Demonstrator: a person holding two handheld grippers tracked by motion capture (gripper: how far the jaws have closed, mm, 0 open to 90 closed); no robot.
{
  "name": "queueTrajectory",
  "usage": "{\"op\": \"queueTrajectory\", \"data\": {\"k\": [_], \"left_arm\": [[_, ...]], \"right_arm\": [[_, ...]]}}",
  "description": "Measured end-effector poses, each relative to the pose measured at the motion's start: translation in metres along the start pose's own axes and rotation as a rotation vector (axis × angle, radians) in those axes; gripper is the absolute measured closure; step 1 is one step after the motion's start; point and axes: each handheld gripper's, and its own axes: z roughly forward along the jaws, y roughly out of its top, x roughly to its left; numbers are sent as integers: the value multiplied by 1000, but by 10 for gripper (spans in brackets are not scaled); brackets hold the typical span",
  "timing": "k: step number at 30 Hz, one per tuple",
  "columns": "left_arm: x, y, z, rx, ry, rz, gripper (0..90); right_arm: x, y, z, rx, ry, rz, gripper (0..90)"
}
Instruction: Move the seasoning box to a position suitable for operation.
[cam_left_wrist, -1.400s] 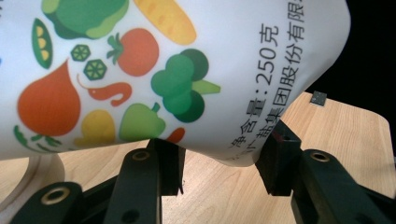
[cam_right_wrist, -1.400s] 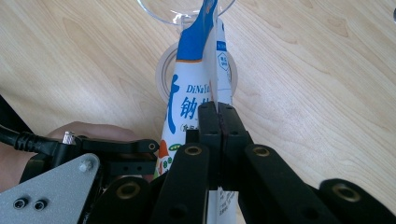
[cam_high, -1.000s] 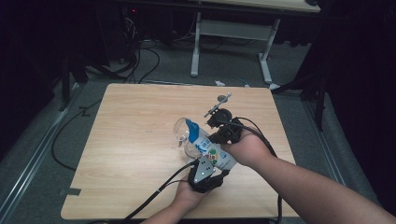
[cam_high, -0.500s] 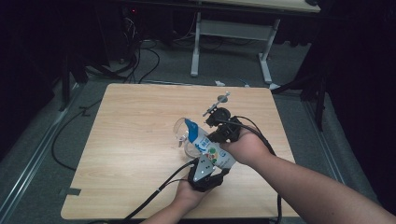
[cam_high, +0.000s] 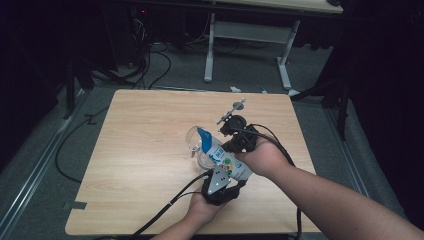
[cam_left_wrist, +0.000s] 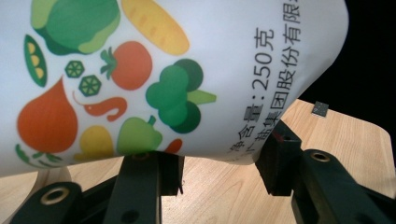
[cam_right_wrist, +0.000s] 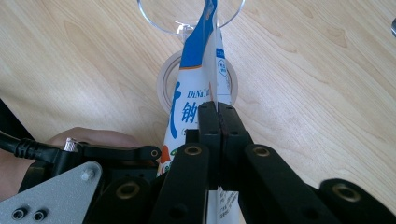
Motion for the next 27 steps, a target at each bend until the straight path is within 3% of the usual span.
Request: {"op": "queueTrajectory", "data": {"k": [27], "left_arm": [[-2,2,1,-7,4,12,575]], "right_arm": [[-1,2,-2,17,14,-1,900]]}}
